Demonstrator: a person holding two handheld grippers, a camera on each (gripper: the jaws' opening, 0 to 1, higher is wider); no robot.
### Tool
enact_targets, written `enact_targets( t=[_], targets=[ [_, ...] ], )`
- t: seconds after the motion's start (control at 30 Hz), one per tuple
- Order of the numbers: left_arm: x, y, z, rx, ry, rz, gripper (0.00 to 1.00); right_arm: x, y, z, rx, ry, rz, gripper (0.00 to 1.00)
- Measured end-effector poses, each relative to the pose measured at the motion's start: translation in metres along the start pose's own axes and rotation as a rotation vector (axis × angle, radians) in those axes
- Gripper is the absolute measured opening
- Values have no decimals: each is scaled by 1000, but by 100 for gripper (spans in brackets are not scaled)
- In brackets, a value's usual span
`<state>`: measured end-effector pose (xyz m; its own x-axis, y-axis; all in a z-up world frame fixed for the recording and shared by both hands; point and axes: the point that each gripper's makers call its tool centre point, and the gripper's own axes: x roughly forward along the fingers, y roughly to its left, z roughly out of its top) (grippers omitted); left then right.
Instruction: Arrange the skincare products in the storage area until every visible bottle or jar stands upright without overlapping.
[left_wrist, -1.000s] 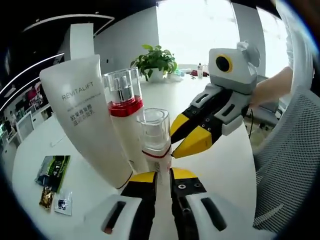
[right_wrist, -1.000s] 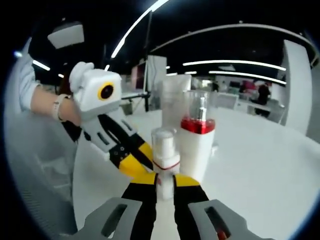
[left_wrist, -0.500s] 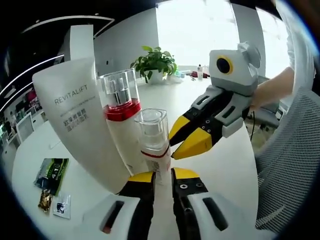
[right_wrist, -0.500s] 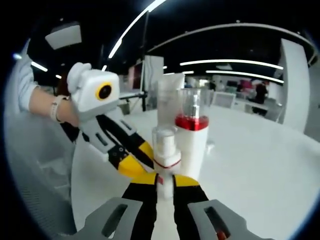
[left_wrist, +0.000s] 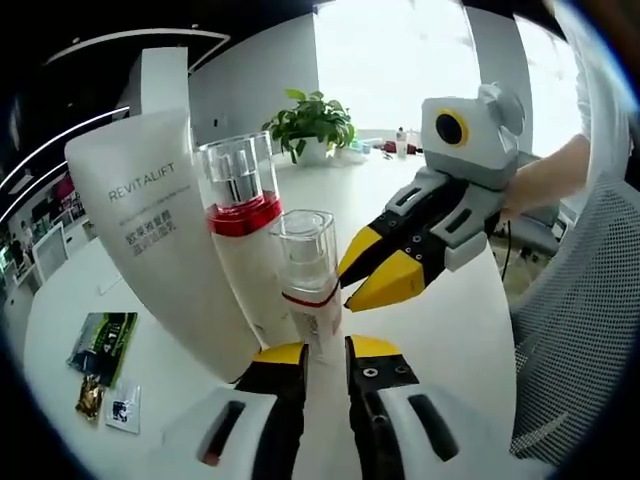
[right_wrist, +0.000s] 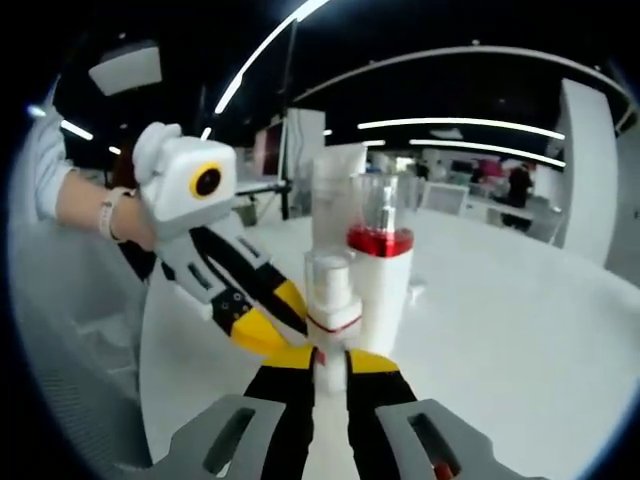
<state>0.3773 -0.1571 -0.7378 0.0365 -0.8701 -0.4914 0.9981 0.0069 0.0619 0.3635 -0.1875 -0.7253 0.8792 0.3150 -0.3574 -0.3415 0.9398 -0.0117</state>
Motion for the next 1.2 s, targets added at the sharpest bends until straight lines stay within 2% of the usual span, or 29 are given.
enact_targets(
  t=[0.13,0.33,0.47,0.67,0.93,1.03,1.2],
  targets=[
    [-7,5,-2,10,13,20,13,-2,-2,1,1,-1,-4,3],
    [-20,12,5,10,6,35,15,-9,-5,7,-5,-11,-29,7],
    [-31,14,7,15,11,36,20,-12,-4,13,-15,-14,-35,15],
    [-48,18,3,47,31,32,27,-17,-7,25,-22,-16,-67,21],
    [-80,37,7,3,-1,73,33,-19,-1,43,-27,-24,-106,29],
    [-93,43,11,-7,-15,100,36,-21,0,49,-31,-17,-125,34],
    [-112,55,9,-31,-26,115,42,-25,3,54,-39,17,-155,45]
  ],
)
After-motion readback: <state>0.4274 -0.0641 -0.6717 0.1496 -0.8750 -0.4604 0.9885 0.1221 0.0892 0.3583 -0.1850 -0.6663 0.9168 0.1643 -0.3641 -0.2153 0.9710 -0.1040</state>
